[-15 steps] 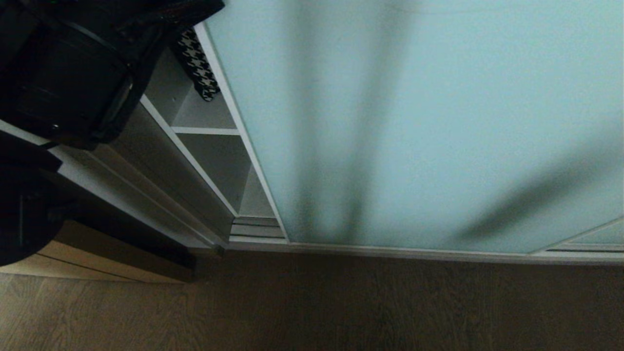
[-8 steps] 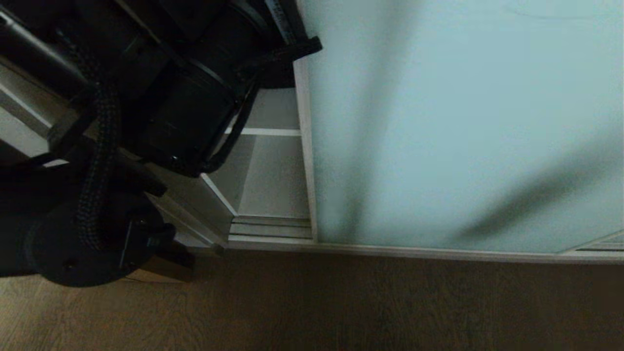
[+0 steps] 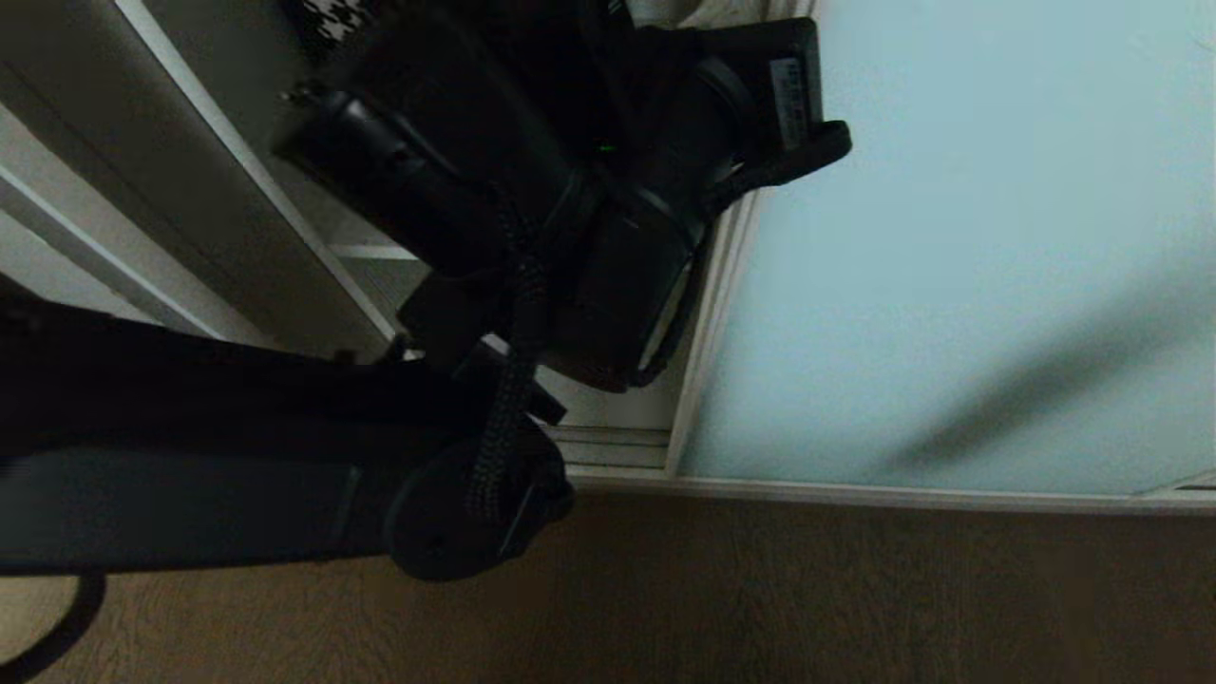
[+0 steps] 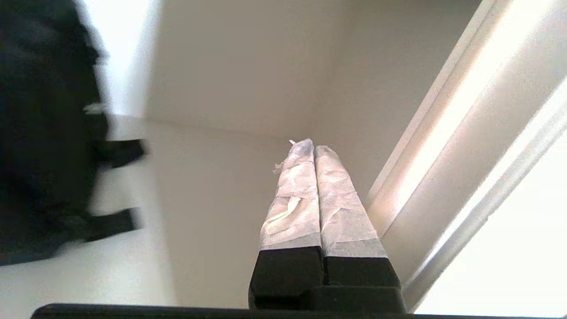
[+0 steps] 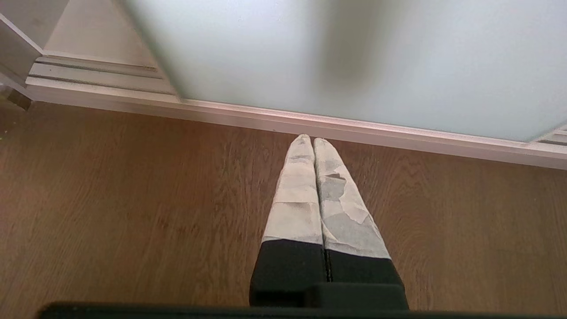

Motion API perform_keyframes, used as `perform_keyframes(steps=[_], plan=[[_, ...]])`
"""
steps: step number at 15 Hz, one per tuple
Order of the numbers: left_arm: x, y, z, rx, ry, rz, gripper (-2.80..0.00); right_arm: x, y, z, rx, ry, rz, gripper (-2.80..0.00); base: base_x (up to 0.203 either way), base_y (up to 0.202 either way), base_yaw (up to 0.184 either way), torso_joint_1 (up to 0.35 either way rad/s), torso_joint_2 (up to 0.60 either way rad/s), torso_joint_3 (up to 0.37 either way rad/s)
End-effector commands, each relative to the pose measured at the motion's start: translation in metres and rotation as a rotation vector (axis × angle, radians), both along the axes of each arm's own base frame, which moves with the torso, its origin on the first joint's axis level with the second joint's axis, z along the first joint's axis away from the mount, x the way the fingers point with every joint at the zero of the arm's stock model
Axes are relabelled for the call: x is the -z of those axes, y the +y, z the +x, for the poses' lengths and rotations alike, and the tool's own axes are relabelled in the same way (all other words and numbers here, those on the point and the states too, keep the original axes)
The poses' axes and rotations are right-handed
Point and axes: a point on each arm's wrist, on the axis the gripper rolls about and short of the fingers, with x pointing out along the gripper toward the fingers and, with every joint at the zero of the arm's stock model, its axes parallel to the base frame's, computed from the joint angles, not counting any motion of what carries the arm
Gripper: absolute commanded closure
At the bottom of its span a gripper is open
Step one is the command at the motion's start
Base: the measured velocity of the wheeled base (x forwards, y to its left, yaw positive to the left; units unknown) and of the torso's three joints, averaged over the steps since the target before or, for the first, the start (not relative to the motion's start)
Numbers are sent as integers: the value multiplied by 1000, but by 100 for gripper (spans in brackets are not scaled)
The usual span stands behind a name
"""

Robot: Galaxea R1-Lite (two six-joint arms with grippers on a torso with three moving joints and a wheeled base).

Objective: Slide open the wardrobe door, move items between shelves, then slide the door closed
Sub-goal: Open the door

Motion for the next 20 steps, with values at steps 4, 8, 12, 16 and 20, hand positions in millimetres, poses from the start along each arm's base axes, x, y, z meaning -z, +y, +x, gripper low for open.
perform_keyframes(steps=[4, 8, 12, 16, 20], plan=[[14, -56, 2, 70, -16, -18, 0, 0, 0, 0, -1, -2, 0, 0, 0, 0, 0, 0, 0, 0], [31, -87, -19, 139, 14, 2, 0, 0, 0, 0, 0, -3, 0, 0, 0, 0, 0, 0, 0, 0], [1, -69, -33, 114, 18, -73, 0, 0, 0, 0, 0, -2, 0, 0, 0, 0, 0, 0, 0, 0], [-42, -1, -39, 3, 21, -113, 0, 0, 0, 0, -1, -3, 0, 0, 0, 0, 0, 0, 0, 0], [-49, 101, -38, -263, 26, -29, 0, 0, 0, 0, -1, -2, 0, 0, 0, 0, 0, 0, 0, 0]])
